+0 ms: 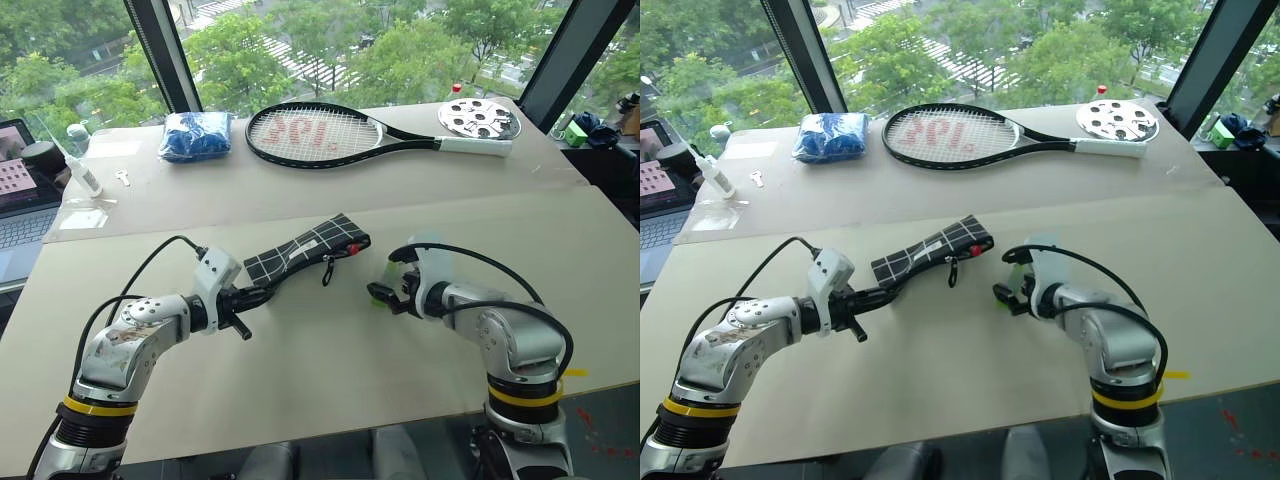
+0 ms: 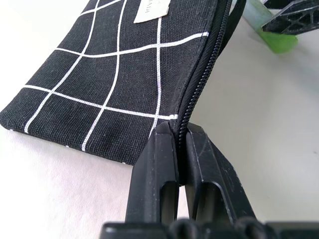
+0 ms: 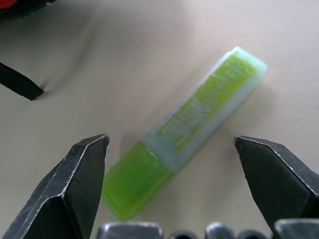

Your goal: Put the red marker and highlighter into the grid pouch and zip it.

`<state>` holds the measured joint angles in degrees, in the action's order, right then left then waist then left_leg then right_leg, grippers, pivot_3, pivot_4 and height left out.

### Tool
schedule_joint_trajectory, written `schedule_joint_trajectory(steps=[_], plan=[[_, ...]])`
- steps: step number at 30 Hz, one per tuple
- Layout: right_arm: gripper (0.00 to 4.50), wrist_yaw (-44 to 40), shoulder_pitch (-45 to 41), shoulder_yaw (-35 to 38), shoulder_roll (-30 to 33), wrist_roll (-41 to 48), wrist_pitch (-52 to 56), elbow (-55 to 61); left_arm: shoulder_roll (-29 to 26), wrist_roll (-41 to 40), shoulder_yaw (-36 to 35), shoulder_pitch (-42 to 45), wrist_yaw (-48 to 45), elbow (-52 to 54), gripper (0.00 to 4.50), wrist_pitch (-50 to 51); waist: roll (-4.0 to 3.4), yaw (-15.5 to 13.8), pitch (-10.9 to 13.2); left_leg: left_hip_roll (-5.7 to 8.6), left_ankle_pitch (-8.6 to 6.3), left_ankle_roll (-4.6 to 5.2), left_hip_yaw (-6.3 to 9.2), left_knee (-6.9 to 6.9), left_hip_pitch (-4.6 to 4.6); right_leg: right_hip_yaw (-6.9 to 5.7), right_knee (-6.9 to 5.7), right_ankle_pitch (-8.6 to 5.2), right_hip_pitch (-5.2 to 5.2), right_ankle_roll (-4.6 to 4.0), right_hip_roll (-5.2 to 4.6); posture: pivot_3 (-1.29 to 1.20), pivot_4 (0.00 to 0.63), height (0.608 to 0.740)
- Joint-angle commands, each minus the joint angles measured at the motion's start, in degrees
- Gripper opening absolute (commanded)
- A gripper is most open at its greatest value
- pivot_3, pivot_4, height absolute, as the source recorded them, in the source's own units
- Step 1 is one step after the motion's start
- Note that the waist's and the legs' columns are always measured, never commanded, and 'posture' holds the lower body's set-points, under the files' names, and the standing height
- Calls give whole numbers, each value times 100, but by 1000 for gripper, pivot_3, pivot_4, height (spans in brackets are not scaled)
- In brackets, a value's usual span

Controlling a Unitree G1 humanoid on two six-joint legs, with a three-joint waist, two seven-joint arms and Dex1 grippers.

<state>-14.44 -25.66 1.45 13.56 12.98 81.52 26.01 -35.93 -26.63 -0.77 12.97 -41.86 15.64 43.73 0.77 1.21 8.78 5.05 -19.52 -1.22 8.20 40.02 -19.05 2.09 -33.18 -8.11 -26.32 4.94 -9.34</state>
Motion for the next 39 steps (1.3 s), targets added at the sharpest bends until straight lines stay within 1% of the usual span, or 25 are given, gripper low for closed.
schedule_joint_trajectory(steps=[1,4,6,7,8,9,11,15,16,22,26,29,30,33,35,37,39], plan=[[4449,159,-89,-228,-30,-78,-225,-2,21,26,-20,-15,37,180,0,-135,0,7,0,0,0,0,0,0,1,0,0,0,0,0,0,0,150,740],[4449,120,177,-610,251,-197,-546,-114,31,25,-27,-25,67,203,0,-134,0,14,0,0,0,0,0,0,1,0,0,0,0,0,0,0,150,740],[3912,79,304,-747,417,-235,-752,-126,24,19,-48,-35,82,211,0,-137,0,17,-1,0,0,0,0,-1,4,-1,0,0,2,0,1,0,150,740],[3779,63,348,-786,501,-251,-830,-144,18,12,-63,-45,89,223,0,-133,0,17,-1,0,0,0,-1,0,6,-1,1,0,4,0,0,0,150,740],[3522,44,369,-816,571,-268,-924,-170,10,5,-76,-57,92,234,0,-132,0,15,-1,0,0,0,-1,0,6,-1,1,0,6,0,0,0,150,740],[3003,20,378,-832,626,-276,-1006,-202,4,0,-85,-70,95,248,0,-130,0,13,-1,0,0,0,-1,0,7,-1,1,0,7,0,0,0,150,740],[2505,-5,357,-867,721,-320,-1181,-279,-5,-7,-98,-96,98,271,0,-130,0,11,-1,0,0,0,-1,-1,9,-1,1,0,8,0,0,0,150,740],[1143,-79,283,-970,886,-373,-1453,-383,-8,-15,-111,-105,109,298,0,-121,1,7,-1,-1,0,0,-2,-1,11,0,1,0,10,0,1,0,150,740],[1037,-97,261,-993,930,-390,-1525,-412,-7,-20,-115,-104,111,306,0,-117,1,5,-1,-1,0,0,-2,-1,11,0,1,0,10,0,1,0,150,740],[1039,-306,23,-1123,1268,-464,-2018,-662,-7,-28,-103,-46,105,290,0,-109,1,-1,-1,-1,0,0,-4,0,13,0,1,1,12,-1,1,0,150,740],[1039,-441,-73,-1113,1383,-446,-2270,-756,-15,-17,-92,-14,91,254,0,-119,1,-3,-1,-1,0,1,-4,0,12,0,3,1,12,-1,1,0,150,740],[1039,-675,-166,-1195,1745,-690,-3176,-800,-19,-15,-95,7,84,233,0,-120,1,-6,-1,0,0,1,-4,0,10,0,3,1,10,-1,1,0,150,740],[1039,-964,-192,-1210,1894,-612,-3344,-794,-22,-15,-94,10,79,229,0,-120,1,-5,0,0,0,1,-5,0,9,0,4,1,10,-1,1,0,150,740],[1039,-1656,-536,-686,2282,-285,-3922,-1130,-36,-13,-79,25,54,208,0,-117,2,-5,0,-1,0,0,-5,-1,9,0,4,1,10,0,1,0,150,740],[1039,-2313,-751,-386,2788,-150,-4543,-1332,-43,-8,-65,42,29,183,0,-123,3,-2,2,-1,0,1,-7,-2,9,0,7,1,10,0,2,0,150,740],[1039,-3156,-811,-154,3316,190,-4821,-1341,-47,2,-54,67,5,159,0,-128,3,-38,3,0,-1,2,-10,-3,8,0,9,2,11,1,2,0,150,740],[1039,-4165,-597,14,3838,821,-4699,-916,-50,11,-45,93,-10,132,0,-136,4,-46,3,-3,-2,4,-9,-9,7,-4,13,1,11,1,3,0,150,740]])
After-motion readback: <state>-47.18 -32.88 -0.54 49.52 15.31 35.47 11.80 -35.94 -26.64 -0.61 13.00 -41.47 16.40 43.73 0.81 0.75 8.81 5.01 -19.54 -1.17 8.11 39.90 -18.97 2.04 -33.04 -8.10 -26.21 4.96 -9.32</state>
